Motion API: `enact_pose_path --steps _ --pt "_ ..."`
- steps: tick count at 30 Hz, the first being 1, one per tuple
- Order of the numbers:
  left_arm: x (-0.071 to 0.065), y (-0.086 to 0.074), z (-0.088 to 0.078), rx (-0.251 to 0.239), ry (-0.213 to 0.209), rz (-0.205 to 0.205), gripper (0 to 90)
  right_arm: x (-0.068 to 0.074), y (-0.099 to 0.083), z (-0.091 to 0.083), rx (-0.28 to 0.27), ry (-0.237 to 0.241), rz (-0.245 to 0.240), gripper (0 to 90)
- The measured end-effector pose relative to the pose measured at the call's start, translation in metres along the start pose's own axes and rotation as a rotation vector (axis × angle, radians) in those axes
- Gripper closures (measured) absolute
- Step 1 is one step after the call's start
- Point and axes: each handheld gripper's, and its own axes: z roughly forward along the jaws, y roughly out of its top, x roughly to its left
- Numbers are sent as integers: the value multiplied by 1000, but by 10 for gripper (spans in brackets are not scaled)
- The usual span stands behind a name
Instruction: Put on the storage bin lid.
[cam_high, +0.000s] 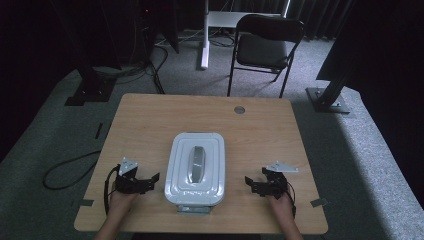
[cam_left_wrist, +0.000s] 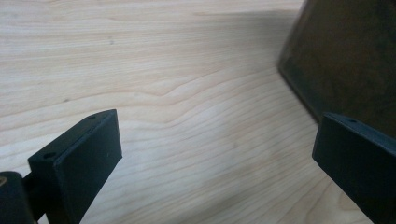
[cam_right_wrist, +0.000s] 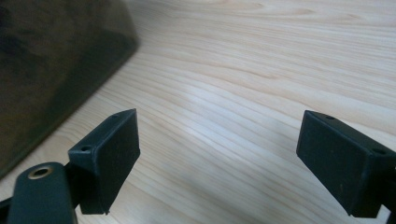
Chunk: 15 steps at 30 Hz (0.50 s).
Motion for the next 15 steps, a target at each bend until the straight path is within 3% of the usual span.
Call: enact_pose_path --steps 15 --pt "21 -15 -22 -26 75 -39 21 -28 -22 -28 -18 -127 59 125"
